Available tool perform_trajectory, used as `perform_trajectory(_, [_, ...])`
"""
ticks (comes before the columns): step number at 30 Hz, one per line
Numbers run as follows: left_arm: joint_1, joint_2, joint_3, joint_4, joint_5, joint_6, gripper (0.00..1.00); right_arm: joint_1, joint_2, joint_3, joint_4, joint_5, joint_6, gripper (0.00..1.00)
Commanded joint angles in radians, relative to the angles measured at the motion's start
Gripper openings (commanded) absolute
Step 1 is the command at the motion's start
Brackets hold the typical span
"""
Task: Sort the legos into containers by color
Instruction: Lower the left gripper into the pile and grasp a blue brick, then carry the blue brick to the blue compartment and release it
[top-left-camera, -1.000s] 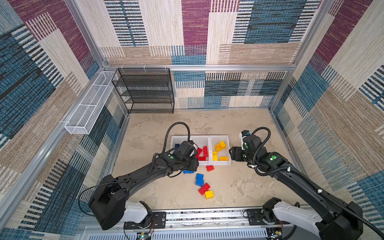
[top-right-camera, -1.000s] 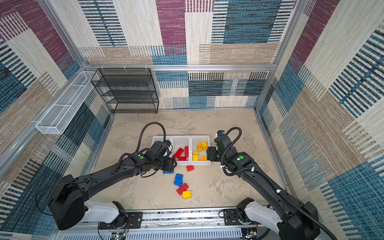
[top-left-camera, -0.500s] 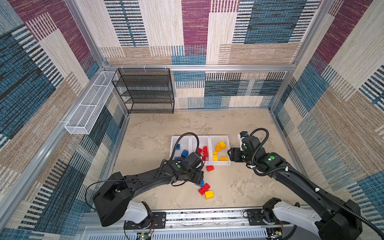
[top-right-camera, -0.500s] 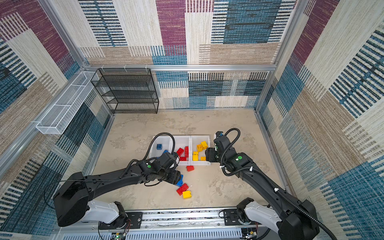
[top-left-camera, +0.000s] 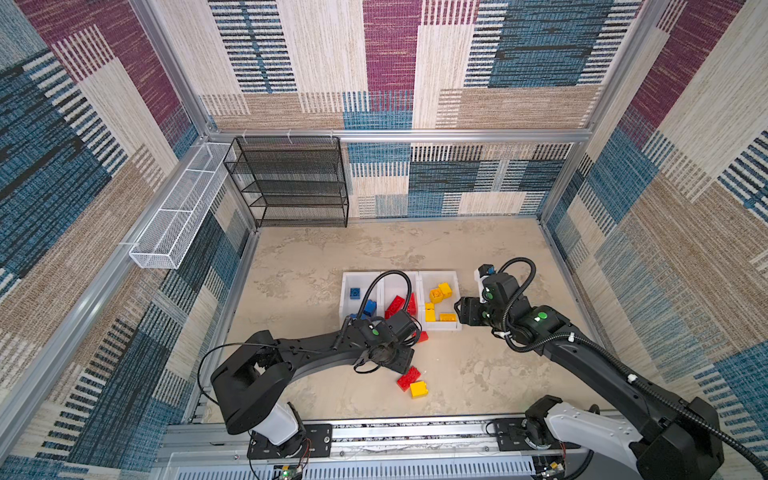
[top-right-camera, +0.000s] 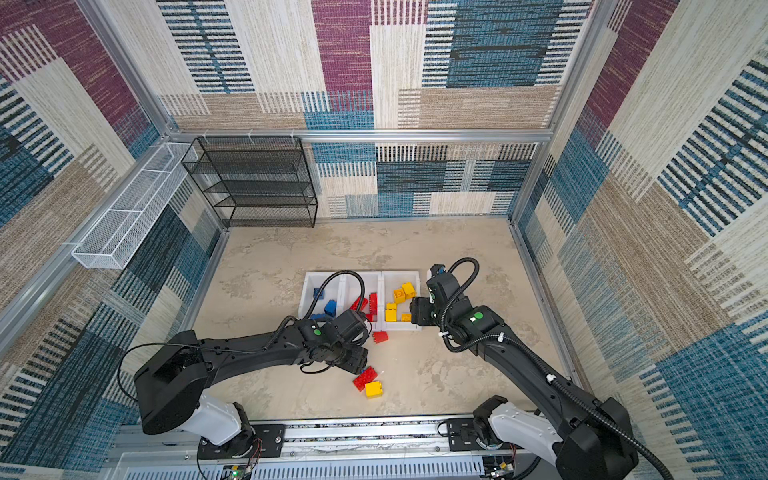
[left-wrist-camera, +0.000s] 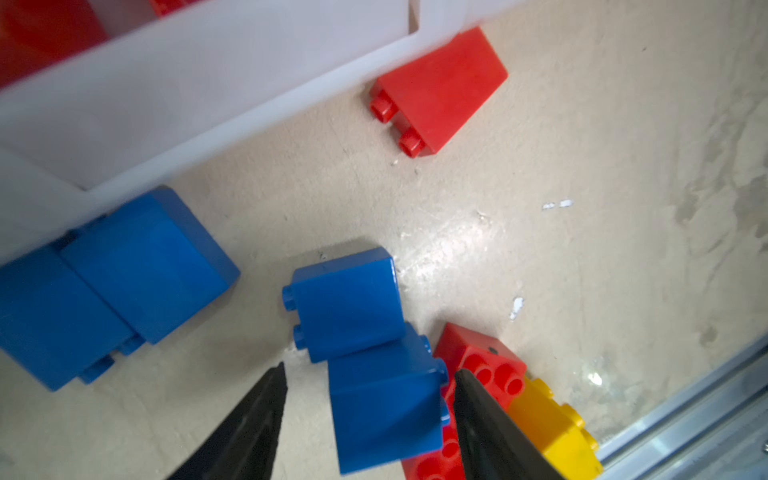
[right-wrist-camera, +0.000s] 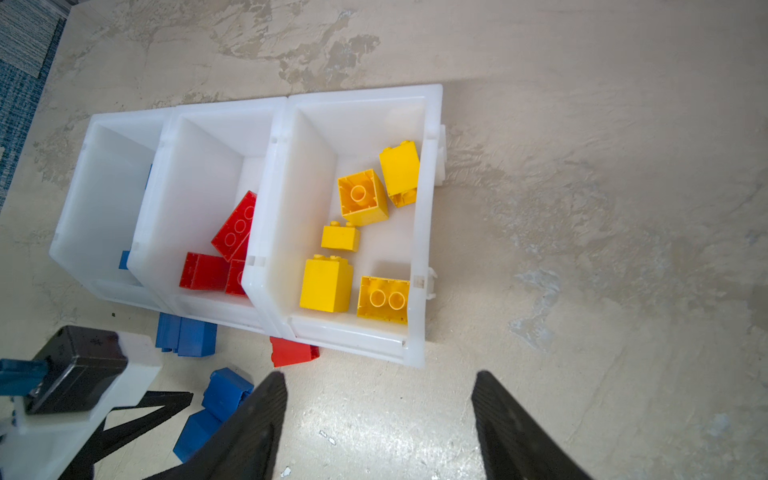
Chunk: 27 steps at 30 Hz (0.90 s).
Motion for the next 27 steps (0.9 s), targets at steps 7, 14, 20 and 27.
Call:
perform_trajectory(7, [-0.021, 0.04, 0.014, -0.023, -0.013, -0.023, 0.59, 0.0, 0.007, -0.001, 0.029, -0.01, -0.003, 0.73])
perform_trajectory(14, [-0.022, 0.023, 0.004, -0.025, -0.025, -0.029, 0.46, 0.0, -0.004, -0.009, 0.023, -0.006, 0.001, 0.73])
perform_trajectory(20, [0.005, -0.056, 0.01, -0.056, -0.057, -0.023, 0.44, 0.0, -0.019, -0.013, 0.017, -0.001, 0.003, 0.73])
perform_trajectory(27, [0.174, -0.204, 0.023, -0.071, -0.077, 0.045, 0.44, 0.0, -0.027, -0.017, 0.018, -0.004, 0.005, 0.73])
